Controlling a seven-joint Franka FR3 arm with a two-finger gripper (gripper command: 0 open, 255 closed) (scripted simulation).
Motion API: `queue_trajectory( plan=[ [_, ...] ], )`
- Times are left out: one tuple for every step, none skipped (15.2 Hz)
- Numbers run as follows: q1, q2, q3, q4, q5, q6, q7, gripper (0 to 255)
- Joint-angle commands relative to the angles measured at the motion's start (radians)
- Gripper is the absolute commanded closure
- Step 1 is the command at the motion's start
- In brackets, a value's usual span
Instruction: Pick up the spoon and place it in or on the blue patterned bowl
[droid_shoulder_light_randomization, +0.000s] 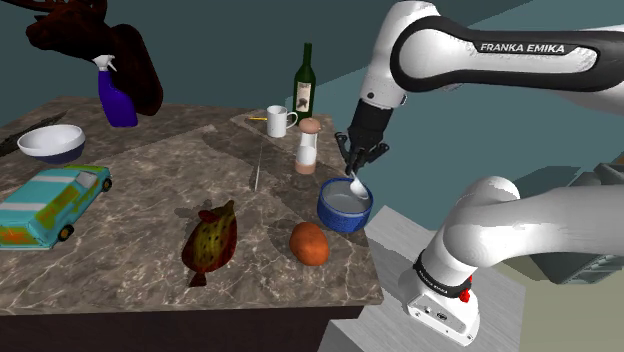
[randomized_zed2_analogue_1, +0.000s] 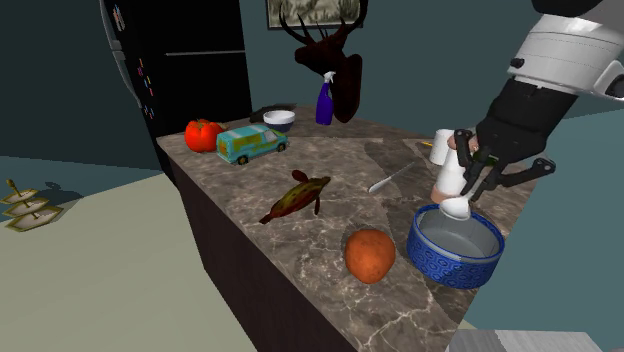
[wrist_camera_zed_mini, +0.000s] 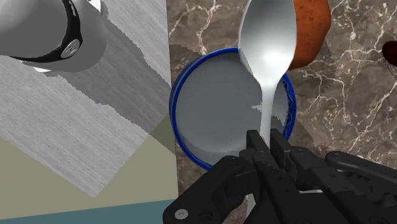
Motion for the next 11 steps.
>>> queue_trajectory(
  plan=[
    [0.0,-0.001,0.002,-0.026,0.003,0.025,-0.006,255],
    [0.001,-0.001,0.003,-0.039,0.005,0.038,-0.009,255],
    [0.002,0.0,0.005,-0.052,0.007,0.052,-0.012,255],
    [0.003,0.002,0.006,-0.065,0.01,0.065,-0.015,255],
    [0.004,0.004,0.008,-0.077,0.012,0.079,-0.018,255],
    [0.004,0.006,0.009,-0.089,0.015,0.093,-0.02,255],
    [0.005,0.008,0.011,-0.102,0.017,0.108,-0.023,255],
    [0.006,0.011,0.013,-0.114,0.02,0.122,-0.026,255],
    [0.008,0.015,0.015,-0.129,0.024,0.142,-0.03,255],
    [0.008,0.015,0.015,-0.129,0.024,0.142,-0.03,255],
    [0.008,0.015,0.015,-0.129,0.024,0.141,-0.03,255]
  ],
)
